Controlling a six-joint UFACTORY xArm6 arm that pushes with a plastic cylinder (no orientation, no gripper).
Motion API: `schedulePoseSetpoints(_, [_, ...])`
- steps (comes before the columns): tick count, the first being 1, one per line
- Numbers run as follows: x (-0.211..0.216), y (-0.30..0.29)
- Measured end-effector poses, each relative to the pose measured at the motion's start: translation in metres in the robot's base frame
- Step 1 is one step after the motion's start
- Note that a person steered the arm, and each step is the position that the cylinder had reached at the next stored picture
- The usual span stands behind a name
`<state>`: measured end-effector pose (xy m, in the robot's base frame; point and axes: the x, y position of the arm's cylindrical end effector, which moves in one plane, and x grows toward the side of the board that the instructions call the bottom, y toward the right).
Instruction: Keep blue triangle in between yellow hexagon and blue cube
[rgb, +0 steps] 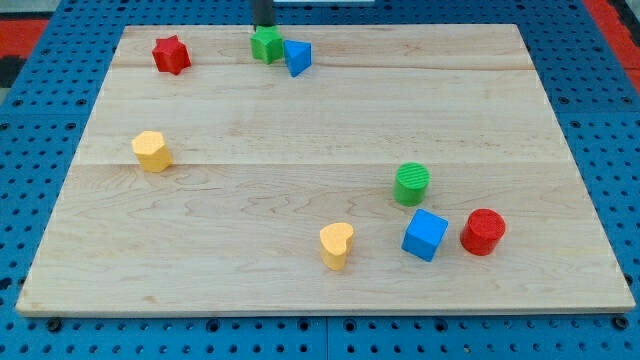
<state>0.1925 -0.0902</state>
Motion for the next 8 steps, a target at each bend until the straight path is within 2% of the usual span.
schedulePoseSetpoints(1, [0.0,0.003])
schedulePoseSetpoints(4, [0.005,0.062])
schedulePoseSetpoints(6, [0.005,0.052])
schedulePoseSetpoints(7, [0.011,0.055])
schedulePoseSetpoints(8, [0.041,0.056])
